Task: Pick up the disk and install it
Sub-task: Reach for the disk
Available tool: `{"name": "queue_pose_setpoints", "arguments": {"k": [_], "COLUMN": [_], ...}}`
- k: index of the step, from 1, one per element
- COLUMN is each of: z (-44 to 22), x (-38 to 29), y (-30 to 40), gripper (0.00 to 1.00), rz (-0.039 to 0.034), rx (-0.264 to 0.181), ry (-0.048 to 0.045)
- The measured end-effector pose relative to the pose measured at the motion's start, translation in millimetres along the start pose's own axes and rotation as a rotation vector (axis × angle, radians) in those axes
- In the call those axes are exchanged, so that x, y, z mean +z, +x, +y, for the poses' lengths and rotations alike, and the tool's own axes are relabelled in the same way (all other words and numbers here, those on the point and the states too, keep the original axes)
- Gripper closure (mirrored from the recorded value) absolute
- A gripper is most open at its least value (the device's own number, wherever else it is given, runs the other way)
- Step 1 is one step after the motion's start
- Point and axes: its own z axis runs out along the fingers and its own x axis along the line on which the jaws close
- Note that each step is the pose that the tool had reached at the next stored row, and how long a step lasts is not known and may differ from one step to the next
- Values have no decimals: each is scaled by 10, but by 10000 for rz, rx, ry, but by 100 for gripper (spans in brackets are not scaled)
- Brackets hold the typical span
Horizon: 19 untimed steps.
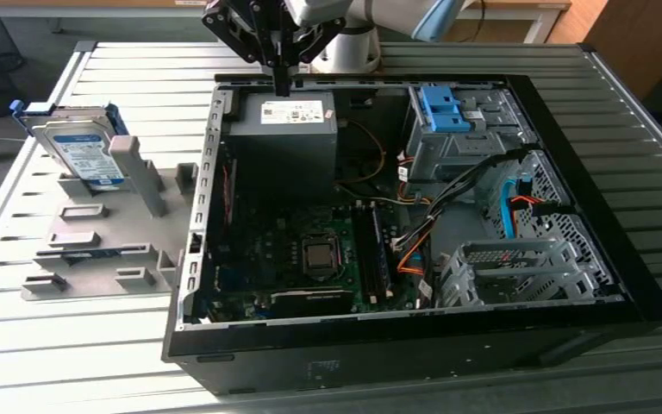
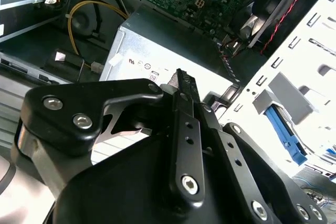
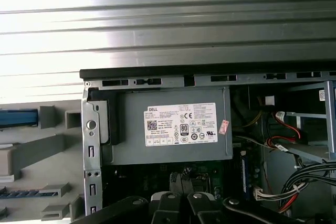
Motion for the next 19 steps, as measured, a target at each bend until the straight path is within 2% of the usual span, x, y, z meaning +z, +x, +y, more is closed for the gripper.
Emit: {"name": "queue_pose_setpoints", "arguments": {"k": [8,13,16,19], "z": [-2,-1,19,66], "x": [5,7,10,12], "y": [27,68,95,110], "gripper": [89,89,89,89], "rz": [0,1,0,1], "rx": [1,1,1,-1], "ry": [0,1,0,1]}}
